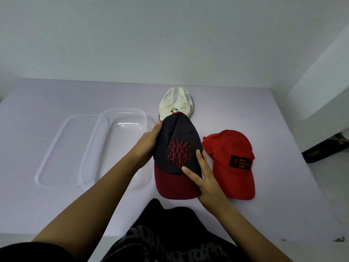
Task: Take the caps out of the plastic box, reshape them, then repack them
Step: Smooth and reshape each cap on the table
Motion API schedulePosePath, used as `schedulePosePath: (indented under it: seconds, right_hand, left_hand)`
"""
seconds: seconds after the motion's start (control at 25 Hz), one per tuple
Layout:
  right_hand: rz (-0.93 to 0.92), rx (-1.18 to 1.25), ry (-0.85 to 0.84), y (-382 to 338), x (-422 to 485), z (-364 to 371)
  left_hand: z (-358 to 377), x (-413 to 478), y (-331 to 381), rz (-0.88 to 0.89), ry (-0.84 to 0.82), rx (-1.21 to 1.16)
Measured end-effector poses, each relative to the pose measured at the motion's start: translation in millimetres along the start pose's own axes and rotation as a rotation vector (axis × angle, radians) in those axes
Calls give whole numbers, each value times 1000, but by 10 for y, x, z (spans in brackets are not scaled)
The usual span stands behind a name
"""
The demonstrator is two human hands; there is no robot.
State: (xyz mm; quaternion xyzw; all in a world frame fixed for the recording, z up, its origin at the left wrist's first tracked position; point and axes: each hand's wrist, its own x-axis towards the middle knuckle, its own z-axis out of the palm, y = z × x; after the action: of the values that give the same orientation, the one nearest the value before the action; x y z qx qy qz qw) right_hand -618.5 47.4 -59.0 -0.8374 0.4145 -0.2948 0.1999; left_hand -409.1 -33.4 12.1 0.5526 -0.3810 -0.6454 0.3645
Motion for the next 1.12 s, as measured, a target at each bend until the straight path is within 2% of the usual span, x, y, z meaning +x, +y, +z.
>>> schedulePosePath:
  seconds: [0.08,0.16,0.2,0.32,0.36,0.52,0.6,0.68,0.84,1.04,1.12]
  right_hand:
    - [-1,-59,-92,39,-27,-17]
    - [103,73,-198,49,-62,-38]
    - [219,232,-157,41,-50,-52]
    - [596,678,200,-18,193,-184]
    - [662,775,223,-38,337,-255]
    - [660,1121,34,-28,766,-471]
    - [660,1149,16,40,825,-496]
    - [707,1127,-13,154,805,-461]
    - [853,1044,-147,419,731,-238]
    - [1061,920,-228,758,575,142]
    - [1153,937,-197,849,554,284]
  left_hand:
    - [29,-34,50,17,88,-49]
    - [17,-47,71,49,157,-70]
    - [11,-52,76,60,186,-69]
    - [88,-96,121,89,176,-130]
    - [147,-105,136,98,136,-156]
    - [312,-100,135,152,50,-202]
    - [246,-34,86,181,106,-72]
    - [127,54,-19,165,142,160]
    - [30,230,-309,19,79,464]
    - [-3,461,-768,-186,129,456]
    - [-16,571,-898,-233,163,433]
